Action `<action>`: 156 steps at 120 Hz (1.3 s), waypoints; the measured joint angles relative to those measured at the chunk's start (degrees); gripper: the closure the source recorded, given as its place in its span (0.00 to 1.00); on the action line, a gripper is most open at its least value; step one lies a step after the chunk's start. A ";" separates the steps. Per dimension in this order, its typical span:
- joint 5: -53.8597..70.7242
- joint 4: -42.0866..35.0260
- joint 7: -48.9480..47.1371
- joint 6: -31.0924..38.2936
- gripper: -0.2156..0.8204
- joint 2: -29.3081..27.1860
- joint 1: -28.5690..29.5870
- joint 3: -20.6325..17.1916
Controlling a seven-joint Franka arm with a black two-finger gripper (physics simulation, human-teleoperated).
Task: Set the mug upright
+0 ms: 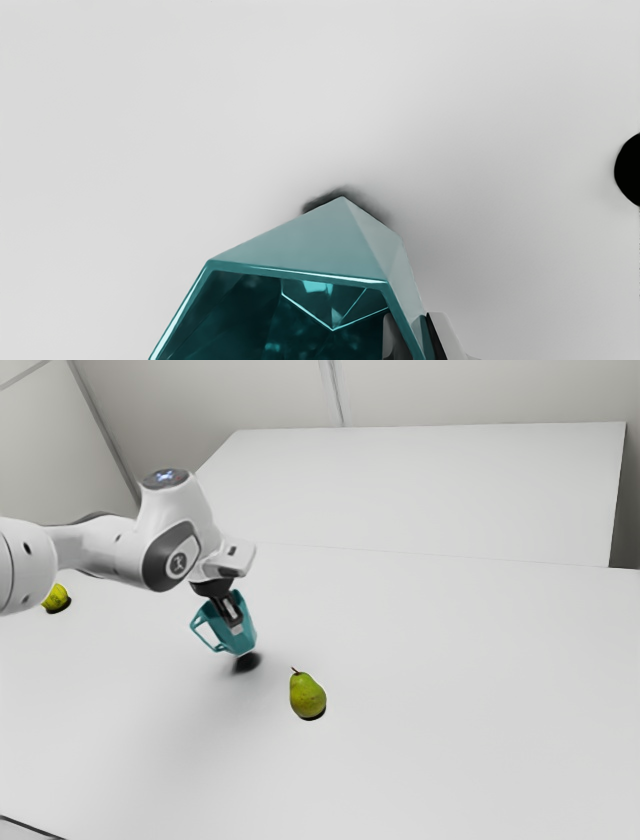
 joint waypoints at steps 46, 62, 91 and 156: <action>-0.14 -4.89 -4.03 5.91 0.96 -1.26 -1.24 -1.20; -0.26 -5.68 -4.98 7.43 0.96 -1.06 -0.45 -1.38; -0.36 -6.53 -6.29 9.44 0.96 -0.49 0.57 -1.74; -0.37 -10.01 -8.62 11.42 0.96 -0.64 0.34 -2.66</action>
